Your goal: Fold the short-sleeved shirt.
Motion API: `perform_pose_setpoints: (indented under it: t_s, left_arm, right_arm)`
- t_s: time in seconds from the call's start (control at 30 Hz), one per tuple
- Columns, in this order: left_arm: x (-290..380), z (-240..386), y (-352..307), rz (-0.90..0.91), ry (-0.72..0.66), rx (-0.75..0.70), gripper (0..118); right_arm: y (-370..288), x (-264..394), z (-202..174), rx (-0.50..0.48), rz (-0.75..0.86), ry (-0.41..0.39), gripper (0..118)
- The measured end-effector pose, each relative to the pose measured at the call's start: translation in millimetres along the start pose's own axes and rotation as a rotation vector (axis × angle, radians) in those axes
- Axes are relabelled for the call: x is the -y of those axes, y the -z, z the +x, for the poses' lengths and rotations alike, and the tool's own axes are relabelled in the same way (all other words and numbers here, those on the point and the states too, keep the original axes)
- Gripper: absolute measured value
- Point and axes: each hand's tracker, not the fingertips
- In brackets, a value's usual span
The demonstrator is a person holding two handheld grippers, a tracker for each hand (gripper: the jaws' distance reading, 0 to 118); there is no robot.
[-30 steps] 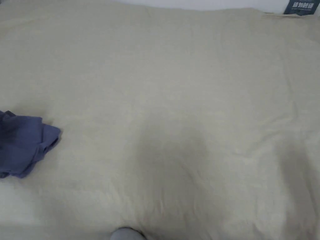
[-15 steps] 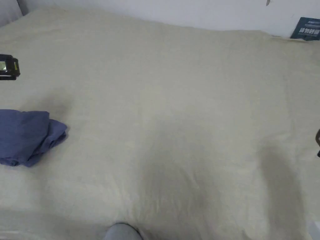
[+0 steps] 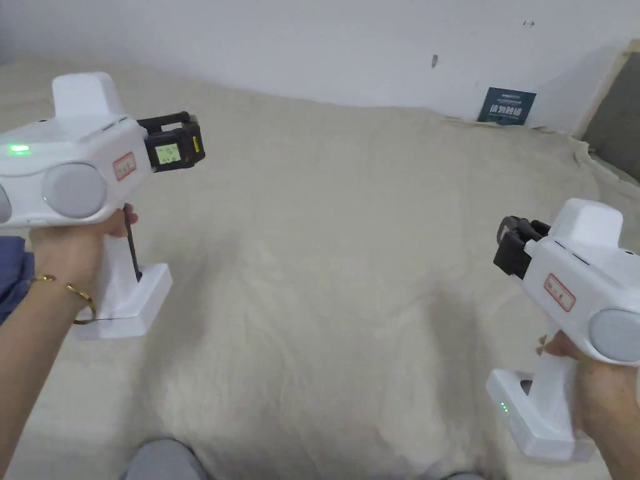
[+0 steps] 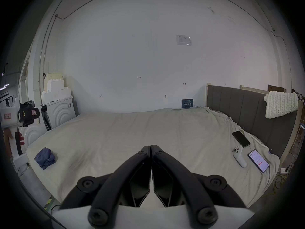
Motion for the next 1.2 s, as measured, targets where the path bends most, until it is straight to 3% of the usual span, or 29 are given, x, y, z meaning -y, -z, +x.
perform_pose_setpoints:
  t_s: [0.13, 0.23, 0.37, 0.43, 0.5, 1.2]
  left_arm:
    - [26.7, 39.3, -15.0, 0.042, 0.101, 0.019, 108]
    - [43.8, 58.0, -27.1, 0.047, 0.210, 0.029, 83]
    - [56.0, 62.2, -34.6, 0.004, 0.181, 0.041, 67]
    - [62.8, 62.7, -35.6, 0.003, 0.188, 0.032, 26]
    - [68.1, 63.3, -40.5, 0.014, 0.197, 0.014, 3]
    - [96.0, 59.3, -36.8, -0.034, 0.206, 0.034, 0]
  right_arm:
    - [-6.6, 3.1, 2.9, -0.005, 0.018, -0.011, 0]
    - [-12.5, 6.4, 2.3, -0.008, 0.032, -0.012, 0]
    - [-18.0, 8.9, -0.3, -0.013, 0.047, -0.025, 0]
    - [-17.1, 11.1, 4.4, -0.016, 0.055, -0.025, 0]
    - [-19.3, 13.0, 4.2, -0.016, 0.060, -0.023, 0]
    - [-14.7, 32.3, 0.9, 0.019, 0.024, -0.013, 0]
